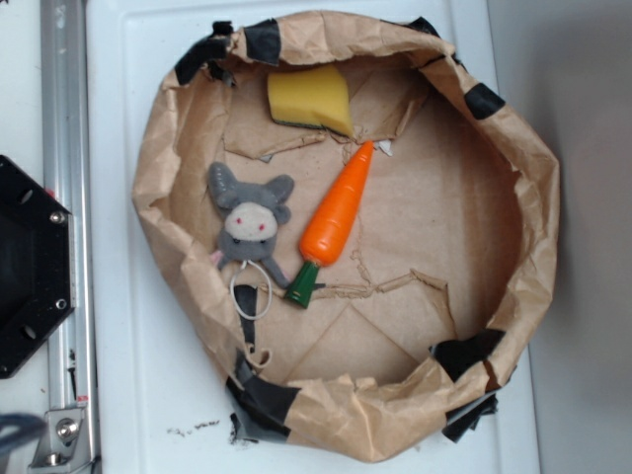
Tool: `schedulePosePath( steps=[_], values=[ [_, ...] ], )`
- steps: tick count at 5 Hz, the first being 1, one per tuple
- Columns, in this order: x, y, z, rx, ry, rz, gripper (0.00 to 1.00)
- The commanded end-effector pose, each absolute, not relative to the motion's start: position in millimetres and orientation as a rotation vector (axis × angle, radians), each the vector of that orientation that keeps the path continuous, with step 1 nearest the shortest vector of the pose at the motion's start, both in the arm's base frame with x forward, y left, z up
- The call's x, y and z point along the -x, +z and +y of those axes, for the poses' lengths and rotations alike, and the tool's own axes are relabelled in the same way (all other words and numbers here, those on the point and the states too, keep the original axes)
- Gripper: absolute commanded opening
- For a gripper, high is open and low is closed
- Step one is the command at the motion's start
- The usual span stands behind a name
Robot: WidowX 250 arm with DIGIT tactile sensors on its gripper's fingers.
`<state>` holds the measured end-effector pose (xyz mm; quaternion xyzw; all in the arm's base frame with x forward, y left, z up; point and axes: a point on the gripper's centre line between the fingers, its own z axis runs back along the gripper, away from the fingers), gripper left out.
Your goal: Grab the carrot.
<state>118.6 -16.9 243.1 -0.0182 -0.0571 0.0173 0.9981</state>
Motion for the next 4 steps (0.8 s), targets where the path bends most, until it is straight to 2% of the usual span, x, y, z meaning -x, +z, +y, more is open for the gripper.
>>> schedulePosePath(
  steps=[1,2,3,4],
  values=[
    [-118.6,243.1,-16.9,0.036,0.035,-0.114,1.00],
    [-159.1,217.8,-17.2,0.005,0.202,-0.228,1.00],
    [-198.1,181.8,-22.1,-0.016,0.399,-0.338,1.00],
    [-225.8,153.4,-16.3,-0.049,0.550,-0.342,1.00]
  ],
)
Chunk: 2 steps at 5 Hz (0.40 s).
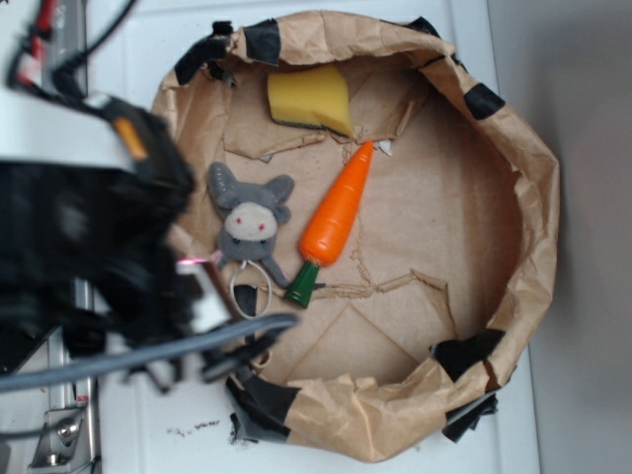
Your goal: Grab the carrot.
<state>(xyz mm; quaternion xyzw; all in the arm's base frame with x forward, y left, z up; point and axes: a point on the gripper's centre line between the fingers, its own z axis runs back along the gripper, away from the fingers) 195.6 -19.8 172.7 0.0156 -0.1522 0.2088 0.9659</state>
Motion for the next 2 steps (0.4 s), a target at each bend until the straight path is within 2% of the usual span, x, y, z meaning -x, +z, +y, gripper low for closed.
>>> schedulePosePath(
  steps=[1,2],
  values=[
    [-254.4,106.8,-7.1,-0.037,0.601,-0.282,1.00],
    [-261.5,60.8,-4.2,-0.063,0.582,-0.168,1.00]
  ],
)
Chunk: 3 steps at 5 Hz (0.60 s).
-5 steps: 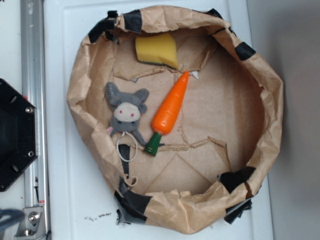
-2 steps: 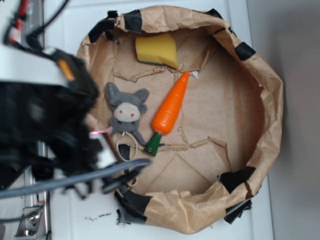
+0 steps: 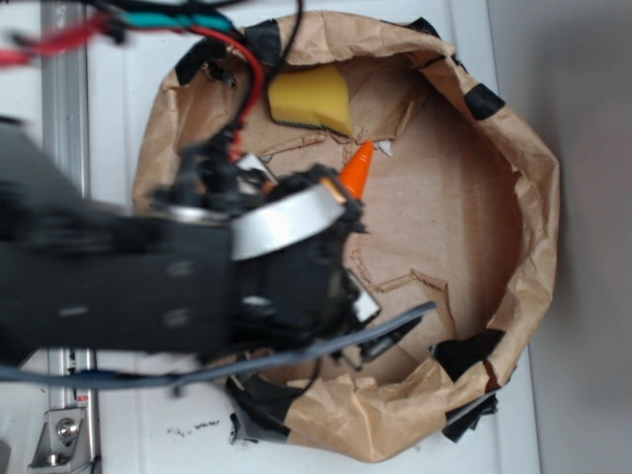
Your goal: Grab the carrot.
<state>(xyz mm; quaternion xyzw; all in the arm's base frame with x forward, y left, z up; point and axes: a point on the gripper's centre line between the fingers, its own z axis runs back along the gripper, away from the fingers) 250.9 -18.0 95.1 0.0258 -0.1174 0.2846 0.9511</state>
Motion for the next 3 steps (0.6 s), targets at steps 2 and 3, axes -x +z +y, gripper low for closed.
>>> schedulePosePath(
  steps=[2,3],
  values=[
    [-284.5,35.0,-4.2,0.011,0.575,-0.059,1.00],
    [-294.9,31.4,-11.2,0.031,0.478,-0.019,0.00]
  ],
)
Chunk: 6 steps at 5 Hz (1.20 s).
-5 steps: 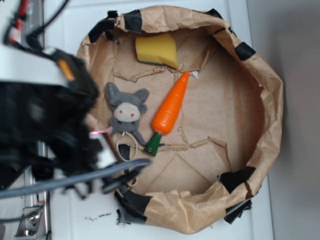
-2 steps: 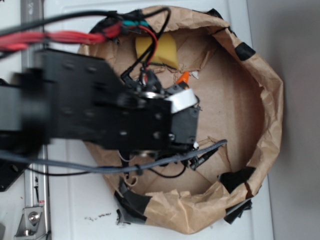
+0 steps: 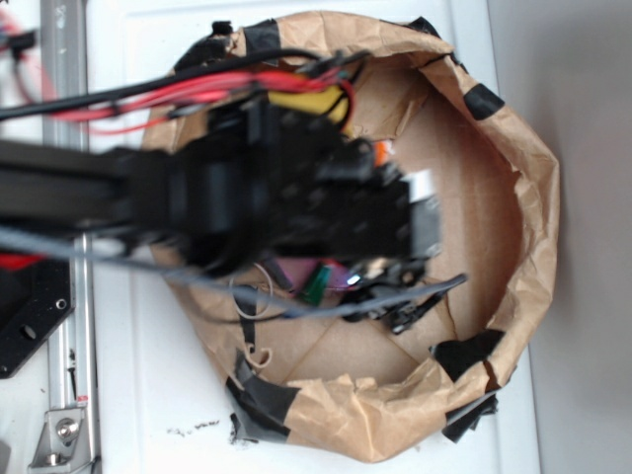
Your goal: Grab the carrot.
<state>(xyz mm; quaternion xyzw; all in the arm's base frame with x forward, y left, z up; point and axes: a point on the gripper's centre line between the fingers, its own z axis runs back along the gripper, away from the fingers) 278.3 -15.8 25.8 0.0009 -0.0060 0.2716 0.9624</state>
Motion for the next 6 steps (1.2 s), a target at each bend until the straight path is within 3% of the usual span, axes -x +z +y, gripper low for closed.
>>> schedulePosePath(
  steps=[1,2,3,4,5,6],
  values=[
    [-301.4,38.0,-26.2,0.082,0.284,0.040,0.00],
    [-302.9,68.2,-46.7,0.084,0.103,0.043,0.00],
    [-293.7,107.9,-48.5,0.048,0.007,-0.014,0.00],
    [-279.5,153.5,-30.8,-0.013,-0.056,-0.091,0.00],
    [-267.8,188.5,-18.6,0.001,-0.066,-0.153,0.00],
    [-261.0,207.6,-13.6,0.008,-0.052,-0.151,0.00]
  ],
)
